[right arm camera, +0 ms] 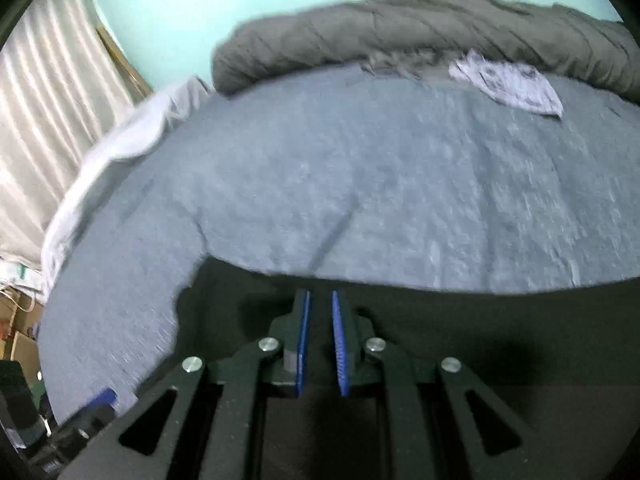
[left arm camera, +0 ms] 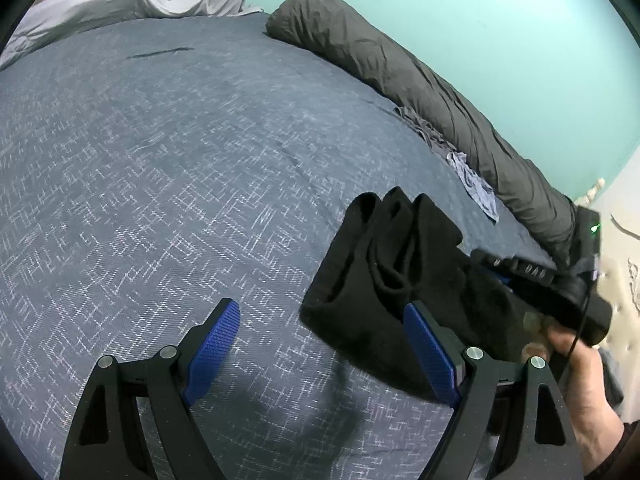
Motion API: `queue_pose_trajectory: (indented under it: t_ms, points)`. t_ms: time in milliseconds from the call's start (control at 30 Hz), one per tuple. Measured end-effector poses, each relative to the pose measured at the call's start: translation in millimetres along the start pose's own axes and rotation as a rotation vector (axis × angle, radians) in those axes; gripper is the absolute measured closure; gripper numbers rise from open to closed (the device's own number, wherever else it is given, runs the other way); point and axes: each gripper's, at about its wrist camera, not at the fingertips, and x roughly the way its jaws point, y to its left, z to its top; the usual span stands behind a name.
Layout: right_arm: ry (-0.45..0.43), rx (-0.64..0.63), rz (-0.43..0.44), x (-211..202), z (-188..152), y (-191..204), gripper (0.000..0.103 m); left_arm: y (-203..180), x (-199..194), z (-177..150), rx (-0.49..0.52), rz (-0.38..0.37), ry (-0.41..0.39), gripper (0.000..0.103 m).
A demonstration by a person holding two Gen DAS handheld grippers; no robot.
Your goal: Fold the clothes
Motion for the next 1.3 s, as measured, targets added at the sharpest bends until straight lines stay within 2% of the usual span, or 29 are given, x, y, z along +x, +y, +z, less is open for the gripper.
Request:
queue_pose_trajectory:
  t_ms: [100, 267, 333, 500, 567, 667, 800, 967, 1133, 1200, 1300]
  points:
    - [0.032, -0.008, -0.008, 5, -3, -4, 0.091, -4, 0, -1, 0.011, -0.004, 0.002, 0.016]
    - [0.075, -0.066, 0.012, 32, -6, 28, 0.091, -2, 1, -1, 0.008, 0.0, 0.004, 0.016]
    - [0.067, -0.079, 0.007, 38, 0, 43, 0.091, -1, 1, 0, 0.004, 0.003, 0.002, 0.016]
    - [0.036, -0.104, 0.094, 42, 17, 69, 0.091, 3, 0, 2, -0.004, 0.002, 0.003, 0.016]
    - [0.014, -0.077, 0.129, 36, 23, 67, 0.091, 5, -1, 3, -0.009, 0.002, -0.001, 0.016]
    - [-0.016, -0.062, 0.101, 22, 24, 60, 0.091, 6, -2, 3, -0.012, 0.001, -0.002, 0.016]
    - [-0.003, -0.012, 0.063, 13, 13, 38, 0.091, 6, -4, 3, -0.015, 0.002, -0.005, 0.016]
    - [0.085, -0.038, 0.048, 34, -12, 43, 0.091, 3, -6, 3, -0.011, 0.001, -0.011, 0.016]
    - [0.077, -0.053, 0.044, 48, -11, 57, 0.091, 5, -3, 3, -0.011, 0.006, -0.004, 0.016]
    - [0.067, -0.063, 0.117, 46, -8, 62, 0.091, 5, -2, 3, -0.01, 0.005, -0.003, 0.016]
    - [0.02, -0.087, 0.124, 31, -5, 64, 0.091, 4, -2, 5, -0.012, -0.003, -0.006, 0.016]
